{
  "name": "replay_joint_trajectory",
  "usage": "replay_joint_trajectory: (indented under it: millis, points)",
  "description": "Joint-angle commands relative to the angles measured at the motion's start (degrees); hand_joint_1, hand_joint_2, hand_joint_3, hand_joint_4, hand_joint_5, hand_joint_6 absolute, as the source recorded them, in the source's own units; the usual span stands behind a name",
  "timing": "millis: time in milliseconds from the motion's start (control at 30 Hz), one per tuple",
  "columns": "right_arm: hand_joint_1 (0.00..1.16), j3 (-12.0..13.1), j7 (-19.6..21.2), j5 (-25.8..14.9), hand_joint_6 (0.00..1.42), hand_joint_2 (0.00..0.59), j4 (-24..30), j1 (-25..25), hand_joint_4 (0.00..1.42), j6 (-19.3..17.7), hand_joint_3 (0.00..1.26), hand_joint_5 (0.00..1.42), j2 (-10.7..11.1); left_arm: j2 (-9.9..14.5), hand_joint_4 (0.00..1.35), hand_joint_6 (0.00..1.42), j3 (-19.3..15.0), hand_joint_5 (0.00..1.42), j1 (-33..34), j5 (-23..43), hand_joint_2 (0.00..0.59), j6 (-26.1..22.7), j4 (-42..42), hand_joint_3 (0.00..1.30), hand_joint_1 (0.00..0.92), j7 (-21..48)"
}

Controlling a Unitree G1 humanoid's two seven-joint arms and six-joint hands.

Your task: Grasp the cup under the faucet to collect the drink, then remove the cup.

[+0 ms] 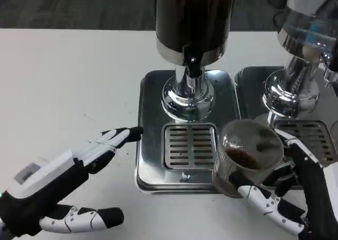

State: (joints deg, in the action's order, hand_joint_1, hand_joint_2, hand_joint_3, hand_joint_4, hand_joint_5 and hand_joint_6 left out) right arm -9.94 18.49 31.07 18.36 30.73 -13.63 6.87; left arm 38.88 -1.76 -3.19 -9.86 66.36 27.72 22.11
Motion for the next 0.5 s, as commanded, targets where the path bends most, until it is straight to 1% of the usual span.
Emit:
replay_joint_trajectory:
  millis: [33,167,233,333,500]
  points:
    - [0.58,-0.2,0.6,-0.8,0.94,0.278,3.7,1.3,0.66,-3.4,0.52,0.76,-0.6,1.6,0.0,0.0,1.0,0.0,-1.4,1.0,0.125,0.8,-1.6,0.0,0.0,0.3]
    - [0.58,-0.3,0.2,-0.6,0.94,0.278,4.8,2.6,0.66,-3.8,0.52,0.76,-0.3,2.3,0.0,0.0,1.8,0.0,-2.5,1.9,0.124,0.7,-3.2,0.0,0.0,0.8]
    - [0.58,-0.2,-0.1,-1.3,0.94,0.278,5.1,3.1,0.66,-4.0,0.52,0.76,-0.3,2.7,0.0,0.0,2.1,0.0,-3.1,2.6,0.124,0.6,-4.0,0.0,0.0,1.0]
    - [0.58,-0.3,-0.2,-1.0,0.95,0.278,5.6,3.6,0.66,-4.3,0.52,0.76,-0.5,3.3,0.0,0.0,2.9,0.0,-4.2,3.9,0.12,0.5,-5.2,0.0,0.0,1.4]
    - [0.58,-0.6,-0.5,-1.0,0.95,0.278,5.7,3.5,0.66,-4.4,0.52,0.76,-0.6,4.0,0.0,0.0,3.8,0.0,-5.5,5.8,0.116,0.3,-6.7,0.0,0.0,2.0]
